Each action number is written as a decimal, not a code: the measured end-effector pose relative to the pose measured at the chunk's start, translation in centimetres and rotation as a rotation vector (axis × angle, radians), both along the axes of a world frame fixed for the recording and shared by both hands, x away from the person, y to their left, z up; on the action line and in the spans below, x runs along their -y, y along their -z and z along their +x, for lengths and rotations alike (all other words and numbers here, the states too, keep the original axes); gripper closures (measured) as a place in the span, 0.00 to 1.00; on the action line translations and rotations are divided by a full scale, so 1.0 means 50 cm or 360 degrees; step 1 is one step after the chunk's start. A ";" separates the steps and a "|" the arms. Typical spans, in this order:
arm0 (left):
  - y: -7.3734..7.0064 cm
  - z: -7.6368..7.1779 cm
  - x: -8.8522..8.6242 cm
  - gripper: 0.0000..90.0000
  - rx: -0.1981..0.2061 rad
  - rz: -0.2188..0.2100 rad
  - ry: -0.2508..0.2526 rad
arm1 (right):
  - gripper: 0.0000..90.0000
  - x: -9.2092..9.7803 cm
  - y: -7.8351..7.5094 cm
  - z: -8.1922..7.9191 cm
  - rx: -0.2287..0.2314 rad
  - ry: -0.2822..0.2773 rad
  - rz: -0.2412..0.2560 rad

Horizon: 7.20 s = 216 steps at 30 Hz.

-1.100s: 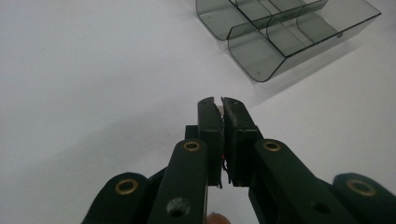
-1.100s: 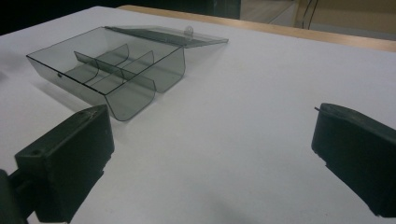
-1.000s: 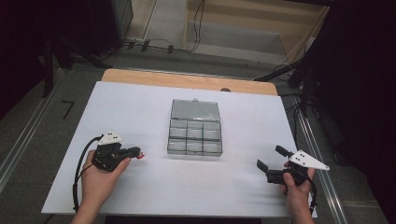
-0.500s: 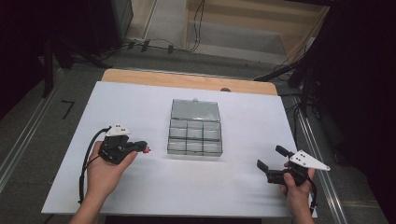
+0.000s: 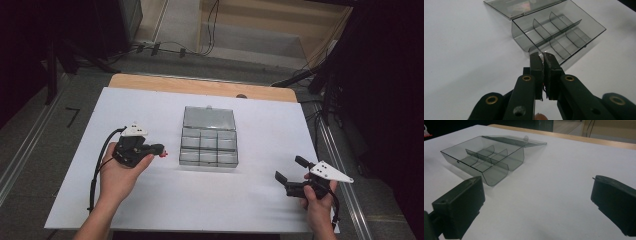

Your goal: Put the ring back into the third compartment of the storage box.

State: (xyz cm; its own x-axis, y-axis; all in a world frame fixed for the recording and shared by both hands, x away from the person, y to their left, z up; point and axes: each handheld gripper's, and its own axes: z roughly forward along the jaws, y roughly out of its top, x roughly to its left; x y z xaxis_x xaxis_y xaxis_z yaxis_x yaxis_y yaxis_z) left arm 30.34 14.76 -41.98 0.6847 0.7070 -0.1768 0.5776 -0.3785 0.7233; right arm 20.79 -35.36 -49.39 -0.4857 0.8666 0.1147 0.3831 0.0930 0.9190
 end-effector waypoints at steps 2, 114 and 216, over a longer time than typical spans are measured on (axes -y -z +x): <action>-0.001 0.002 0.003 0.95 0.0000 0.0007 0.0007 | 0.00 0.000 0.000 0.000 0.0002 -0.0001 0.0000; 0.006 0.165 0.308 0.95 -0.0001 0.0035 0.0255 | 0.00 -0.004 0.000 0.005 0.0017 -0.0062 0.0038; 0.031 0.140 0.247 0.16 0.0020 -0.0240 0.0315 | 0.00 -0.017 -0.017 0.024 -0.0036 -0.0047 0.0217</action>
State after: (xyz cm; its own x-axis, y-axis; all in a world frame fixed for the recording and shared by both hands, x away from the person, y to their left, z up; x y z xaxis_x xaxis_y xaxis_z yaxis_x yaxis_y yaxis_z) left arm 37.35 2.41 -43.53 0.8102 0.5249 -0.2608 0.4933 -0.3704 0.7871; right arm 22.01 -34.50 -48.52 -0.5065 0.8276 0.2420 0.4029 -0.0209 0.9150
